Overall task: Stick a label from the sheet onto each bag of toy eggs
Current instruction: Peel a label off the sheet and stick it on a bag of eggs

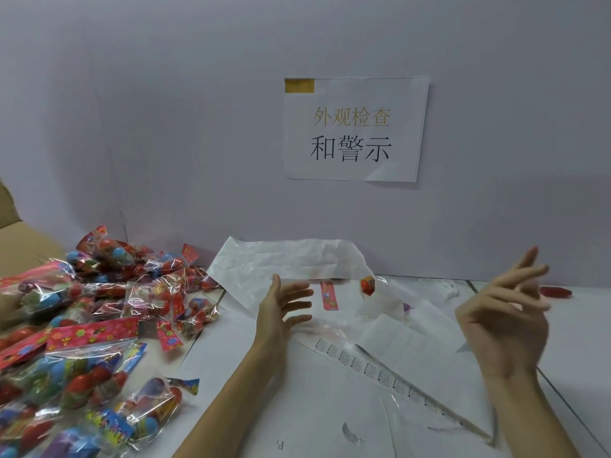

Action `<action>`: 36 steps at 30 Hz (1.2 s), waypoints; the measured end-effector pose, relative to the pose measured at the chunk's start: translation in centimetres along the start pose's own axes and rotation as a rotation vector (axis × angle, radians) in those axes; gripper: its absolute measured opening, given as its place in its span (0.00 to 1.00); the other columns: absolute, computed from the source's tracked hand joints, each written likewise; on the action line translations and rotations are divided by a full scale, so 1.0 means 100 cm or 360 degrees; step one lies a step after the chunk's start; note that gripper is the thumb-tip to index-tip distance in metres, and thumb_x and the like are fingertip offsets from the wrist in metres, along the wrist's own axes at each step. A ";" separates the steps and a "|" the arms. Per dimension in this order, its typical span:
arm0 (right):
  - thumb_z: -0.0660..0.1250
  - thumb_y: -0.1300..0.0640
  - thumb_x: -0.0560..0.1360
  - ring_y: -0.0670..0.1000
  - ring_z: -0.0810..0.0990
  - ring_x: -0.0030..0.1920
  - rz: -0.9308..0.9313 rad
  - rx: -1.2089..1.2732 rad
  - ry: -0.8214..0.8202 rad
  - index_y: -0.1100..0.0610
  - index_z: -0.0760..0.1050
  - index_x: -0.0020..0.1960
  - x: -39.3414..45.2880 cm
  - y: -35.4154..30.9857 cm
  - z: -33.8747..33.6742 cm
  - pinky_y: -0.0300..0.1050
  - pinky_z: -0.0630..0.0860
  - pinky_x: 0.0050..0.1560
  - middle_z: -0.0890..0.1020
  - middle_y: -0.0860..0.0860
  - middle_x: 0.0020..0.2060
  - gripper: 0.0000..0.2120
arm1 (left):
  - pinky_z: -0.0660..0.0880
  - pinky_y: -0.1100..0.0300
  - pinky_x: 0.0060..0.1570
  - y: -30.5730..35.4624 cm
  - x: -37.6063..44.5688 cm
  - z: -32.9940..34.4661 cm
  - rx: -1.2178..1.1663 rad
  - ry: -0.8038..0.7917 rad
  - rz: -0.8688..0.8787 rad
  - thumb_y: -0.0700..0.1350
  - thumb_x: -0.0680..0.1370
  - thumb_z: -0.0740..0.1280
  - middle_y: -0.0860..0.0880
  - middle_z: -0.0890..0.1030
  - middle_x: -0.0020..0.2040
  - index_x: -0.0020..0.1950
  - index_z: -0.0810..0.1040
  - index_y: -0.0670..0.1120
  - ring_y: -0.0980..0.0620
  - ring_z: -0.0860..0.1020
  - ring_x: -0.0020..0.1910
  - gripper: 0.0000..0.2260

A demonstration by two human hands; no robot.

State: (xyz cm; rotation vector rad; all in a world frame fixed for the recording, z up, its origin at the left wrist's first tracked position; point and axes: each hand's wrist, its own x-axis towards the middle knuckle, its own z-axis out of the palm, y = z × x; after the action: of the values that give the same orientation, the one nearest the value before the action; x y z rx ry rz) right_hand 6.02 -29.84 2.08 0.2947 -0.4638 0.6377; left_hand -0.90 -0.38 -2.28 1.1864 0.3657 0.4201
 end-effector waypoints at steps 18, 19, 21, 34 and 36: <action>0.67 0.48 0.78 0.46 0.72 0.29 0.0287 -0.1095 0.0915 0.59 0.87 0.56 0.016 0.052 -0.053 0.36 0.68 0.25 0.83 0.51 0.42 0.18 | 0.61 0.41 0.74 0.043 0.026 -0.056 0.2965 0.0472 -0.0224 0.48 0.79 0.64 0.35 0.64 0.74 0.74 0.64 0.39 0.33 0.62 0.74 0.26; 0.67 0.48 0.78 0.46 0.72 0.29 0.0299 -0.1123 0.0915 0.59 0.87 0.56 0.016 0.052 -0.054 0.36 0.69 0.26 0.83 0.52 0.42 0.18 | 0.61 0.42 0.74 0.047 0.028 -0.064 0.3064 0.0462 -0.0310 0.50 0.79 0.65 0.36 0.64 0.75 0.76 0.62 0.39 0.34 0.63 0.75 0.29; 0.67 0.47 0.79 0.47 0.72 0.30 0.0340 -0.1185 0.0911 0.59 0.86 0.57 0.017 0.054 -0.057 0.37 0.70 0.26 0.82 0.52 0.42 0.18 | 0.66 0.46 0.71 0.047 0.030 -0.078 0.3219 0.0443 -0.0250 0.50 0.80 0.66 0.37 0.66 0.75 0.77 0.61 0.41 0.37 0.66 0.74 0.29; 0.67 0.50 0.79 0.55 0.87 0.46 0.0600 -0.1286 0.0938 0.64 0.80 0.67 0.017 0.064 -0.071 0.42 0.83 0.34 0.85 0.59 0.54 0.23 | 0.81 0.49 0.55 0.020 -0.025 0.003 0.2700 0.0492 0.1495 0.22 0.62 0.67 0.39 0.82 0.57 0.70 0.73 0.33 0.41 0.81 0.53 0.35; 0.65 0.50 0.82 0.60 0.84 0.62 0.0620 -0.1309 0.0894 0.62 0.78 0.70 0.017 0.065 -0.074 0.50 0.86 0.51 0.82 0.62 0.64 0.22 | 0.83 0.49 0.55 0.007 -0.035 0.024 0.2481 0.0321 0.1743 0.22 0.61 0.72 0.39 0.84 0.57 0.67 0.78 0.33 0.40 0.84 0.55 0.33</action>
State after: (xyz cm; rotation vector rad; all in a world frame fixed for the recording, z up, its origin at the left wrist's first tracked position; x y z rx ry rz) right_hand 5.52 -21.06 -2.69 -0.7583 -0.2054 0.8142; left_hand -2.82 -3.82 -0.68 2.8834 0.1209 1.3260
